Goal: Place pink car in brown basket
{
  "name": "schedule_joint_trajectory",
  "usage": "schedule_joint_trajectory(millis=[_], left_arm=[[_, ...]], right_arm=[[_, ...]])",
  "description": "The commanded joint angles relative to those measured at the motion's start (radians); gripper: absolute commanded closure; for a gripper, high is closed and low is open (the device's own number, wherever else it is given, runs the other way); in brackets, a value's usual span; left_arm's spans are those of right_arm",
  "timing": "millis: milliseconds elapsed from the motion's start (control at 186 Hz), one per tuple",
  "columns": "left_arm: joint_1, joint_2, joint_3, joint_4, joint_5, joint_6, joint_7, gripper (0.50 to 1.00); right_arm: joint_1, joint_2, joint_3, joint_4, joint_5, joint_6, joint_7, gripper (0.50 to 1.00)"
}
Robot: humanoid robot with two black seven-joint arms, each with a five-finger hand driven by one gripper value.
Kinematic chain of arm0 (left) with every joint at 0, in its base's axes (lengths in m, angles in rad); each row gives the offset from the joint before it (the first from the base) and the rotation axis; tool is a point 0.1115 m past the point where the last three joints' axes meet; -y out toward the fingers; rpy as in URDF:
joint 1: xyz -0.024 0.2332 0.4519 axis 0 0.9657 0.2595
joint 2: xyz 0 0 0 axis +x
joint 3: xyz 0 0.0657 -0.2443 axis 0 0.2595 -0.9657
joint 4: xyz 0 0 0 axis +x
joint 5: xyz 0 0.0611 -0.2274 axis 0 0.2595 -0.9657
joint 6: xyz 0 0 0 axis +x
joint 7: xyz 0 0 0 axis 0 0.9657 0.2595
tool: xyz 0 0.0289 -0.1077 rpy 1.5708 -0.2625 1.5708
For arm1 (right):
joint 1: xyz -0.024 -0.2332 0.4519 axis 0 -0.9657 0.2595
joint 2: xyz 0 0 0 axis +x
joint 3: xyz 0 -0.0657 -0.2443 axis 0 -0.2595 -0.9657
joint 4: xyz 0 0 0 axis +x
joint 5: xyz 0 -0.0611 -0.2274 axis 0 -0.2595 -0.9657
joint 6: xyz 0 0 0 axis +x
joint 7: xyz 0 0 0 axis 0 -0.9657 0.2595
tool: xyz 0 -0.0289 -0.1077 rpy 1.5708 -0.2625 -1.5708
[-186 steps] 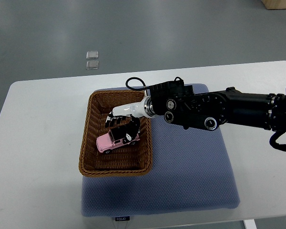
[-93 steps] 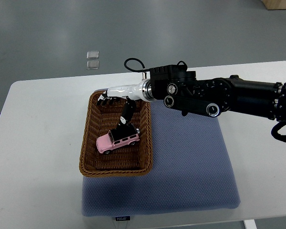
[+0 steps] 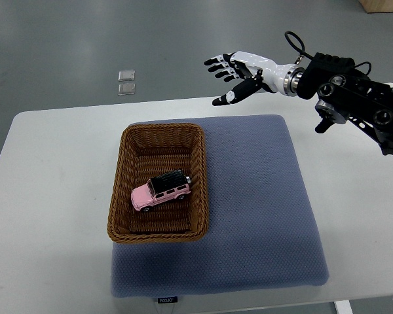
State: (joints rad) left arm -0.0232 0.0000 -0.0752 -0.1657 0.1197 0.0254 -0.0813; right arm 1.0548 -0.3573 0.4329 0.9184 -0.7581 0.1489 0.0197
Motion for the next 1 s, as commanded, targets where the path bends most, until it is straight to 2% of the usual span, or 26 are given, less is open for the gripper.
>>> schedule_joint_trajectory(millis=[0, 182, 306, 408, 553, 730, 993], left_arm=[[0.000, 0.000, 0.000, 0.000, 0.000, -0.001, 0.000, 0.500], [0.000, 0.000, 0.000, 0.000, 0.000, -0.001, 0.000, 0.500], [0.000, 0.000, 0.000, 0.000, 0.000, -0.001, 0.000, 0.500], [0.000, 0.000, 0.000, 0.000, 0.000, 0.001, 0.000, 0.500], [0.000, 0.000, 0.000, 0.000, 0.000, 0.001, 0.000, 0.500], [0.000, 0.000, 0.000, 0.000, 0.000, 0.001, 0.000, 0.500], [0.000, 0.000, 0.000, 0.000, 0.000, -0.001, 0.000, 0.500]], right_arm=[[-0.102, 0.003, 0.158, -0.001, 0.048, -0.023, 0.013, 0.601], [-0.246, 0.069, 0.411, -0.016, 0.129, -0.055, 0.060, 0.601], [-0.317, 0.167, 0.535, -0.082, 0.181, -0.065, 0.120, 0.601], [-0.343, 0.201, 0.609, -0.139, 0.240, -0.069, 0.137, 0.601], [-0.345, 0.227, 0.629, -0.220, 0.338, -0.072, 0.144, 0.601], [-0.335, 0.241, 0.633, -0.293, 0.456, -0.115, 0.217, 0.601], [-0.338, 0.265, 0.630, -0.309, 0.464, -0.118, 0.223, 0.595]])
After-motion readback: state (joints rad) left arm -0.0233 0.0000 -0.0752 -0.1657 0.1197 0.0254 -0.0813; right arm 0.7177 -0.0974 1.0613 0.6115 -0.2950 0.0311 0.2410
